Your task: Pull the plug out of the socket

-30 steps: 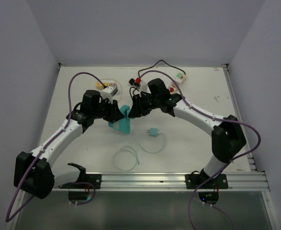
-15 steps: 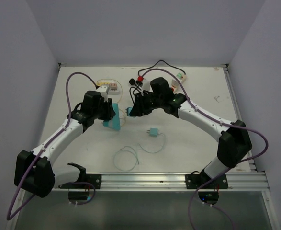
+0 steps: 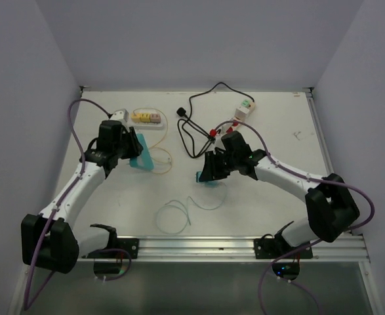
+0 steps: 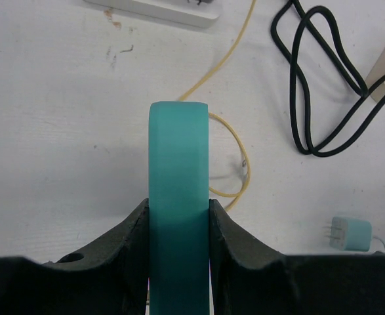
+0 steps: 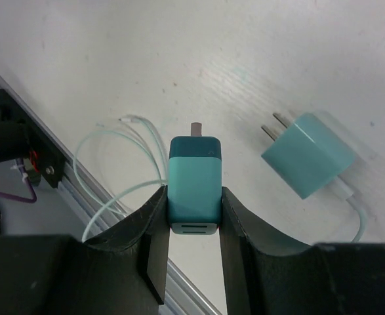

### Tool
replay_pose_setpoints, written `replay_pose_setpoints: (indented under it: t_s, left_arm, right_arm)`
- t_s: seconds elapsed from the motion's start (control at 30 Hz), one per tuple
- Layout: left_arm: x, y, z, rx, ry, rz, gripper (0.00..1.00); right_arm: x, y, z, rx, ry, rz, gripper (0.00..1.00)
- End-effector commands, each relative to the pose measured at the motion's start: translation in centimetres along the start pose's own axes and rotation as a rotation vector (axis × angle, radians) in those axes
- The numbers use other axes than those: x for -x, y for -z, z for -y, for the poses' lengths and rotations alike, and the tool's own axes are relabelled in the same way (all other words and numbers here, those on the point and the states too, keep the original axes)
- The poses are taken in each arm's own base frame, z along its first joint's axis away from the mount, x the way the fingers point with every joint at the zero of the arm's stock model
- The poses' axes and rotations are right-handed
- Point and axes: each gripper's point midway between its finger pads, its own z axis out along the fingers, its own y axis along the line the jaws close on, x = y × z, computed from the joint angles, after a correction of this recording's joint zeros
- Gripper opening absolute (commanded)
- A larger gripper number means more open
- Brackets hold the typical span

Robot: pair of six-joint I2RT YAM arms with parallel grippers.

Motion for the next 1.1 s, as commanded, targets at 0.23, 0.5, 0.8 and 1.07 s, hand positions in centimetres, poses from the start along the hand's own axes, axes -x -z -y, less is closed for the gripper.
replay_pose_setpoints:
  t_s: [0.23, 0.5, 0.8, 1.07]
  left_arm:
    - [4.3, 1.8, -1.2, -0.022, 0.113, 0.123, 0.0]
    - [3.5, 1.3, -3.1, 0.035, 0.162, 0.105, 0.0]
    - [3.6, 0.4, -6.4, 0.1, 0.24, 0.105, 0.0]
    - [3.2, -1.9, -10.9, 0.179, 0.305, 0.083, 0.0]
  right_arm:
    - [-3.3, -3.6, 0.6, 0.1, -0.094, -0.11, 0.0]
    - [-4.6, -4.2, 3.6, 0.018, -0.159, -0.129, 0.24]
    - [-2.9, -0.7, 3.2, -0.043, -0.049, -0.097, 0.8]
    - [-0.3, 3.2, 1.2, -0.041, 0.074, 0.02, 0.85]
